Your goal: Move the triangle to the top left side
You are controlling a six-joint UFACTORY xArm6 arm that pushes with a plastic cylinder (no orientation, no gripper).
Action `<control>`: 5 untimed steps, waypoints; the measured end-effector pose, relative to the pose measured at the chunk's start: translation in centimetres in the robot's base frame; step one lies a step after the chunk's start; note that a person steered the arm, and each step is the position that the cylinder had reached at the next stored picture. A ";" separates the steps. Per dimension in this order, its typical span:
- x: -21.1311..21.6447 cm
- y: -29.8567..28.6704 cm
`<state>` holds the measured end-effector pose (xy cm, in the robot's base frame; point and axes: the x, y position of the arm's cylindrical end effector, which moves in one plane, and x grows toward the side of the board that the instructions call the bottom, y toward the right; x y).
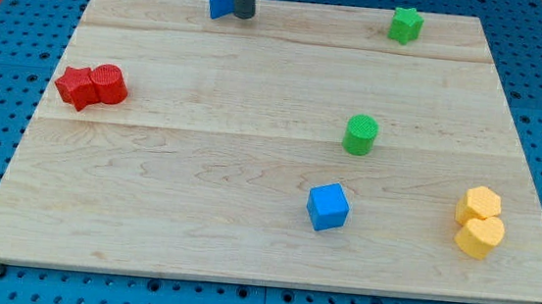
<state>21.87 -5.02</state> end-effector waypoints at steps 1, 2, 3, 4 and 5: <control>-2.2 0.0; -2.5 0.0; -2.6 -3.7; -2.6 -8.4; -2.6 -12.6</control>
<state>19.26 -17.59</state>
